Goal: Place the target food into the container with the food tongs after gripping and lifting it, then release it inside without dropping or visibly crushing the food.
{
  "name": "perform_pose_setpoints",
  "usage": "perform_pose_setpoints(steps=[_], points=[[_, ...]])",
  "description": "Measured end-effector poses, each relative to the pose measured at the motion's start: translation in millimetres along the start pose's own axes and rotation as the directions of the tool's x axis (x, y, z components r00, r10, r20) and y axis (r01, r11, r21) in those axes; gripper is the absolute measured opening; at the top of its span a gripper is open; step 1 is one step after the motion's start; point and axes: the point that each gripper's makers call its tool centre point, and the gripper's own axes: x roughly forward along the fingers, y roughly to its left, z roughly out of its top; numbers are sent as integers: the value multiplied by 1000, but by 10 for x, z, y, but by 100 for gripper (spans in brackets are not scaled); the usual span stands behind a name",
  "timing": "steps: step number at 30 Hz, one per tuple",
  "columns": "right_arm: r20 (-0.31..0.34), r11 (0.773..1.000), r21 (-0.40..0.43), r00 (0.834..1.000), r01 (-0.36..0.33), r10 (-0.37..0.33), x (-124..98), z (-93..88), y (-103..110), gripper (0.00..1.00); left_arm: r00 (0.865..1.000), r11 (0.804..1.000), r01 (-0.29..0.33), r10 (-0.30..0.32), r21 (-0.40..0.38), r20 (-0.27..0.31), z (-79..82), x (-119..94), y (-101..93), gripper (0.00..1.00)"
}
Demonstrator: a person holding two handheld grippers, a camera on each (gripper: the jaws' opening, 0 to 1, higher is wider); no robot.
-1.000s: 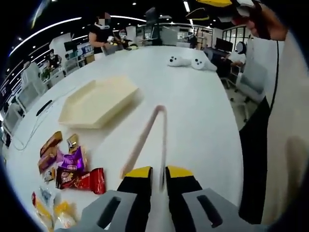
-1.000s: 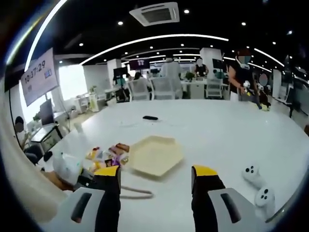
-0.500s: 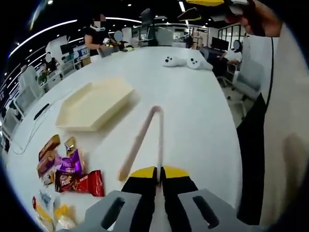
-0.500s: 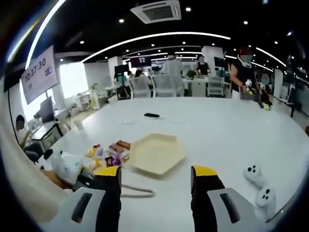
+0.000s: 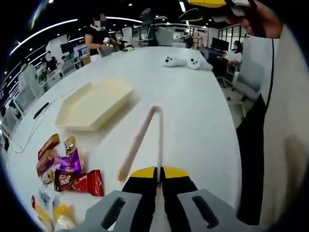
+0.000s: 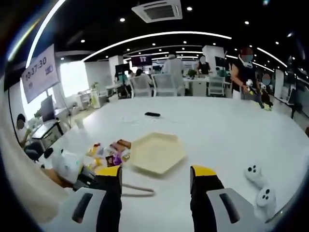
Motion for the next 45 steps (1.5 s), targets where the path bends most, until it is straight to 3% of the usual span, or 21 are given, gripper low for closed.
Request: perform_pose_setpoints(steps=[22,31,45], points=[[4,1000,-4,1000,29,-29,9,18,-51,56,999,998,29,-28,54,-16,-2,4,24,0],[-6,1000,1,1000,19,-18,32,-7,-38,56,1000,999,-22,22,34,17,124,-146,177,0],[-10,999,-4,999,-41,41,153,54,62,56,997,1000,-13,13,4,78,411,-407,253,0]])
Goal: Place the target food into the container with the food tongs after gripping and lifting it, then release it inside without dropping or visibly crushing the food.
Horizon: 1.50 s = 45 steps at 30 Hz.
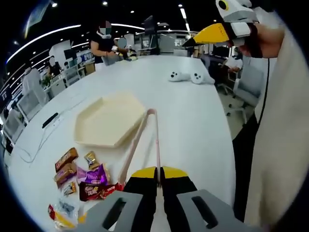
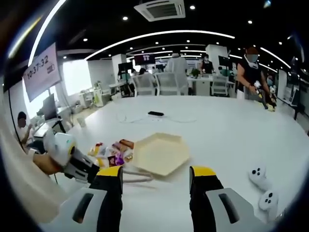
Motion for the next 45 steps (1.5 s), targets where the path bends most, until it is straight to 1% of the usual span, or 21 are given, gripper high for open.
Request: perform_pose_setpoints(steps=[1,2,4,8,14,16,17,18,20,21,22,24,26,31,33,35,38,41,42,44,45], points=[[6,1000,23,1000,-10,10,8,17,10,56,1000,1000,4,-4,-1,7,28,-17,4,0],[27,996,80,999,-27,25,18,62,23,55,1000,1000,19,-18,-20,25,77,-37,-3,0],[44,991,129,998,-43,37,24,106,15,55,999,999,23,-22,-25,40,122,-71,12,0],[50,990,131,998,-47,41,26,143,-54,54,997,999,37,-35,-26,66,223,-170,27,0],[41,992,99,996,-79,75,7,132,-75,53,991,995,81,-75,-52,114,364,-319,19,0],[72,992,71,992,-104,99,-13,190,-58,50,989,995,90,-84,-46,121,396,-366,15,0],[66,992,22,990,-124,122,-28,200,-21,50,987,993,108,-102,-40,125,427,-411,1,0],[59,988,6,987,-152,151,-30,200,25,50,983,990,136,-130,-34,129,469,-452,-42,0],[60,984,1,982,-180,180,-31,217,71,51,975,985,171,-169,-1,145,572,-521,-107,0],[61,983,0,981,-185,184,-31,220,75,52,973,984,178,-176,4,148,593,-534,-120,0],[63,978,-2,976,-211,211,-35,238,113,52,965,978,205,-207,30,159,674,-583,-172,0],[73,970,3,968,-242,241,-46,274,154,52,957,970,234,-241,62,159,736,-625,-233,0],[86,963,10,960,-270,268,-54,311,193,52,952,965,251,-259,72,164,787,-652,-260,0],[87,951,-5,947,-311,310,-59,342,259,52,945,961,268,-276,69,178,849,-695,-272,0],[83,941,-22,938,-337,338,-64,354,305,52,940,958,279,-285,60,187,870,-719,-279,0],[82,934,-29,930,-356,357,-71,373,338,52,938,957,283,-290,61,189,871,-727,-282,0],[69,917,-60,914,-395,399,-79,385,402,52,927,948,311,-317,59,200,903,-773,-320,0],[73,900,-63,897,-432,436,-92,433,457,52,917,942,329,-335,63,217,965,-825,-339,0],[79,891,-59,888,-450,454,-102,458,485,52,913,940,334,-340,64,226,999,-851,-341,0],[86,882,-58,878,-468,472,-112,485,516,52,906,938,342,-346,60,245,1050,-879,-334,0],[94,877,-66,872,-476,481,-109,499,525,51,898,937,346,-346,49,270,1104,-895,-327,0]])
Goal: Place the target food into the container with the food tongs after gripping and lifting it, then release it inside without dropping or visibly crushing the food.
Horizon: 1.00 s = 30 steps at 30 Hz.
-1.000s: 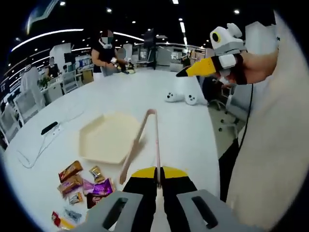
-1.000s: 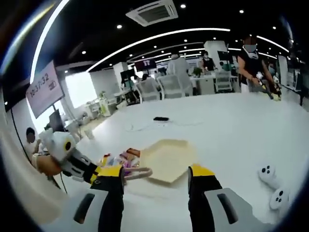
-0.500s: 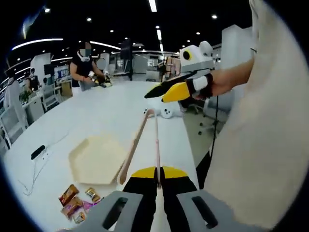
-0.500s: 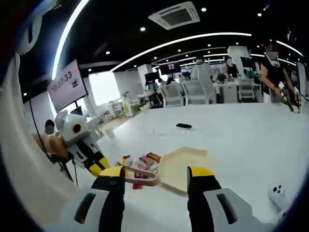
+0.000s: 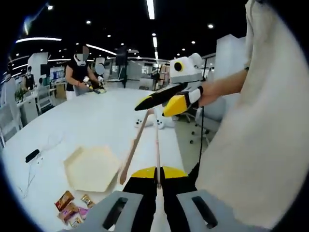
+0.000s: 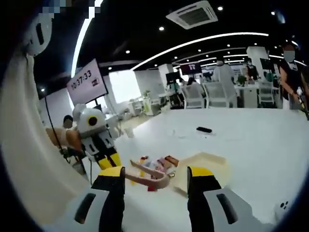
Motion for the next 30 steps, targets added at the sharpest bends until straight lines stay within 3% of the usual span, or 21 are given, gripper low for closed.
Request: perform_pose_setpoints(steps=[5,16,24,30], points=[[16,999,2,999,-38,38,-3,69,20,46,998,1000,27,-26,-13,61,183,-21,-34,0],[32,995,29,995,-97,96,53,180,122,46,994,998,68,-69,10,90,353,-81,-73,0],[19,969,37,969,-246,245,111,285,498,48,982,988,150,-152,29,116,445,-108,-239,0],[-10,954,27,954,-300,300,131,274,626,47,976,983,181,-183,29,118,446,-126,-300,0]])
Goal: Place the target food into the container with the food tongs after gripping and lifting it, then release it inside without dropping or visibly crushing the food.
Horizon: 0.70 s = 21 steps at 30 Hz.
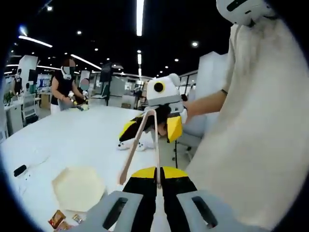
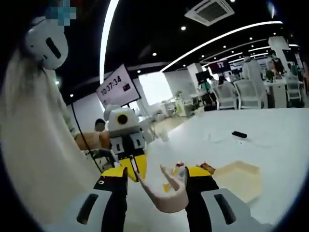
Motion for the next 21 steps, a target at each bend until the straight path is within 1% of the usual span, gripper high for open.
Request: perform_pose_setpoints(steps=[1,3,6,11,14,17,21], points=[[-30,1000,-11,999,-17,16,15,-50,39,47,1000,1000,5,-5,-3,0,-4,-4,-11,0],[-47,999,-18,998,-30,29,38,-90,83,47,1000,1000,18,-18,-6,3,4,-12,-37,0],[-56,999,-24,998,-39,38,57,-111,108,46,999,1000,30,-30,-8,13,28,-17,-59,0],[-53,999,-28,998,-41,39,73,-103,116,46,997,998,67,-66,-21,49,106,-24,-119,0],[-59,998,-27,996,-64,62,81,-110,171,45,994,996,91,-89,-22,67,155,-30,-159,0],[-66,996,-30,994,-87,85,91,-118,235,43,993,994,108,-107,-15,58,157,-26,-194,0],[-70,995,-41,993,-95,92,116,-119,273,42,990,990,139,-139,7,-1,72,10,-269,0]])
